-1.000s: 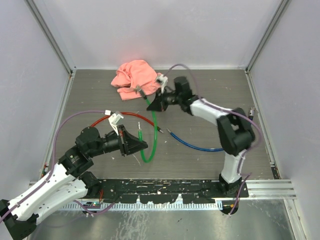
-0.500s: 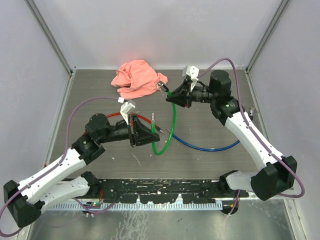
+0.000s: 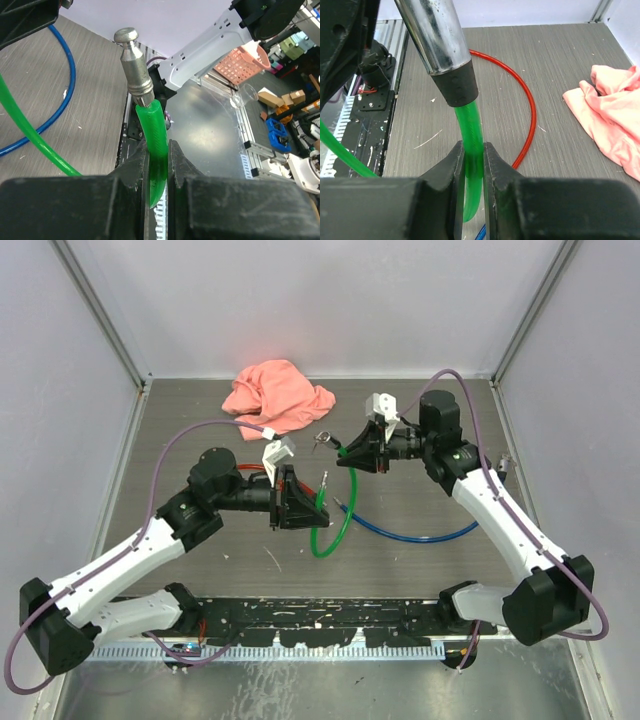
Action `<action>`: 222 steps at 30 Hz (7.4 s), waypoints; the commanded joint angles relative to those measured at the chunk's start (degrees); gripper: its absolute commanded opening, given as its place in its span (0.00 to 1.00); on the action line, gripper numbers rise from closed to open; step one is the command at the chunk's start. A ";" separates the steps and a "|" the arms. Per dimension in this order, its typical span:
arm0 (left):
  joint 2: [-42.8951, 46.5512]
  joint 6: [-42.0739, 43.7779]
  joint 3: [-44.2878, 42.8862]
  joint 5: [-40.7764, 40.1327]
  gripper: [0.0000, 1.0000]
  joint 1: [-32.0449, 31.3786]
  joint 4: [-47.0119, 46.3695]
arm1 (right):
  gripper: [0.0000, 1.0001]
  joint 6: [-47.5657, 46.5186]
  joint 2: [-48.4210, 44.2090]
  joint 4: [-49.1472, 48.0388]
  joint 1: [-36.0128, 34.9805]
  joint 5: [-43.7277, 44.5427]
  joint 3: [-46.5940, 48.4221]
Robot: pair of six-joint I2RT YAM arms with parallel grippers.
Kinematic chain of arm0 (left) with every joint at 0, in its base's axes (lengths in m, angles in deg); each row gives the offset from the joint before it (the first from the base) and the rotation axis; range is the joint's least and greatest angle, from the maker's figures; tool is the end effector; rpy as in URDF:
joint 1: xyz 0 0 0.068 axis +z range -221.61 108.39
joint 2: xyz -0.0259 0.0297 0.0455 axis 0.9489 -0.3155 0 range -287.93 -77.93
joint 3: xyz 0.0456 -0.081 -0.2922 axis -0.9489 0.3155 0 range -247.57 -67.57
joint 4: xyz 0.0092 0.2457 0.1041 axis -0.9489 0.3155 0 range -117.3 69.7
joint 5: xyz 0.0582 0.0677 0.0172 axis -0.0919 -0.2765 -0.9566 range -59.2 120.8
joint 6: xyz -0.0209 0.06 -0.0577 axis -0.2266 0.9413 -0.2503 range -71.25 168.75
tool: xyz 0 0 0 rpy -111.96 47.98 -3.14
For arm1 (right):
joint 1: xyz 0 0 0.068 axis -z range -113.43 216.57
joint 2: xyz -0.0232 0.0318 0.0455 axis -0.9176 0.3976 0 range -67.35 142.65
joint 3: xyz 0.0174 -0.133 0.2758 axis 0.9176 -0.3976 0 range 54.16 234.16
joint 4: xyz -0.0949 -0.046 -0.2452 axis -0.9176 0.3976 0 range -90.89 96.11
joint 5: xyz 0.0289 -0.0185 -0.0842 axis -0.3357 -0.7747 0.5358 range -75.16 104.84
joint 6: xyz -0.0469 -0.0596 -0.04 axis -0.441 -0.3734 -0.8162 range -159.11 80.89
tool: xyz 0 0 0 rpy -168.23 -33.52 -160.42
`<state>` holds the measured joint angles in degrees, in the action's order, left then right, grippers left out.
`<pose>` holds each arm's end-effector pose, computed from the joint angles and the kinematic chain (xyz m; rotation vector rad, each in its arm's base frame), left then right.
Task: Lock with the key
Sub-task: Lock the lock.
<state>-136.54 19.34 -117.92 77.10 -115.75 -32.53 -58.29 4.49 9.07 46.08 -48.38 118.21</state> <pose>0.1395 -0.2115 0.3852 0.9228 1.6349 -1.5837 0.2446 0.1635 0.3900 -1.2691 1.3127 1.0389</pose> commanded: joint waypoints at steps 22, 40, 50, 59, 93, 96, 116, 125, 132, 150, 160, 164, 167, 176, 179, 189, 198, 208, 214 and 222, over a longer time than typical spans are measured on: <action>-4.19 14.77 -9.48 0.40 0.00 2.90 10.49 | 0.01 -13.11 -3.51 14.45 -0.79 -14.11 4.46; -4.79 15.84 -10.90 3.45 0.00 5.52 11.52 | 0.01 -18.13 -2.66 18.89 -2.13 -13.30 5.38; -5.62 15.78 -10.62 7.03 0.00 5.48 12.09 | 0.01 -15.55 -2.16 16.68 -2.47 -12.54 4.78; -6.26 18.06 -12.78 6.71 0.00 6.42 15.66 | 0.01 -22.80 -1.72 22.42 -3.79 -11.53 5.53; -11.22 43.92 -17.93 18.07 0.00 11.91 36.82 | 0.01 -42.19 8.83 49.65 -14.21 7.47 17.86; -10.23 35.86 -12.21 19.57 0.00 12.01 26.52 | 0.02 -40.43 7.81 48.06 -14.16 8.52 17.91; -8.81 12.08 3.06 17.60 0.00 11.34 -9.46 | 0.38 -35.75 4.90 44.35 -12.12 4.63 17.14; -7.70 14.10 3.29 17.84 0.00 11.36 -6.90 | 0.68 -38.82 3.33 47.51 -10.62 -1.54 17.44; -7.76 13.62 4.00 18.15 0.00 11.30 -7.04 | 0.71 -34.48 2.60 44.31 -10.47 -4.33 16.82; -6.90 13.10 4.42 19.32 0.00 11.18 -7.22 | 0.41 -21.12 3.00 33.59 -8.78 -8.48 13.66; -4.91 7.24 5.55 15.23 0.00 11.19 -16.23 | 0.08 -25.10 4.69 37.62 -11.03 -8.75 14.17; -4.74 2.43 6.55 16.66 0.00 11.41 -24.48 | 0.06 -34.74 6.69 46.78 -12.10 -10.92 17.11; -5.91 -0.50 6.35 18.39 0.00 12.19 -27.08 | 0.06 -39.07 6.19 50.64 -12.12 -11.26 17.87; -21.21 -38.14 4.96 24.84 0.00 12.59 -71.53 | 0.06 -43.70 7.22 52.70 -16.08 -7.51 17.77; -23.45 -39.35 5.10 24.49 0.00 12.59 -73.94 | 0.11 -41.67 6.09 50.32 -15.56 -5.57 17.89; -8.89 7.42 5.34 15.49 0.00 9.52 -18.84 | 0.58 -29.31 0.91 39.12 -9.71 -2.71 15.17; -2.23 12.52 9.01 5.74 0.00 8.90 -13.88 | 0.86 -27.77 -2.19 39.00 -5.05 -0.90 15.86; 9.48 19.81 11.43 -17.00 0.00 4.33 -6.13 | 0.87 -26.85 -5.35 38.69 -0.71 -0.45 18.29; 13.72 27.34 12.69 -44.11 0.00 -7.64 -5.26 | 0.87 -25.62 -3.68 41.19 -0.74 0.83 27.39; 8.40 29.14 10.04 -67.93 0.00 -17.68 -9.27 | 0.75 -7.84 -4.02 30.81 -0.85 -1.81 28.99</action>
<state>-126.07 44.04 -104.94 26.44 -129.74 -34.76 -81.65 1.12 48.95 45.08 -48.12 147.59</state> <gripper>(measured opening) 0.107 0.801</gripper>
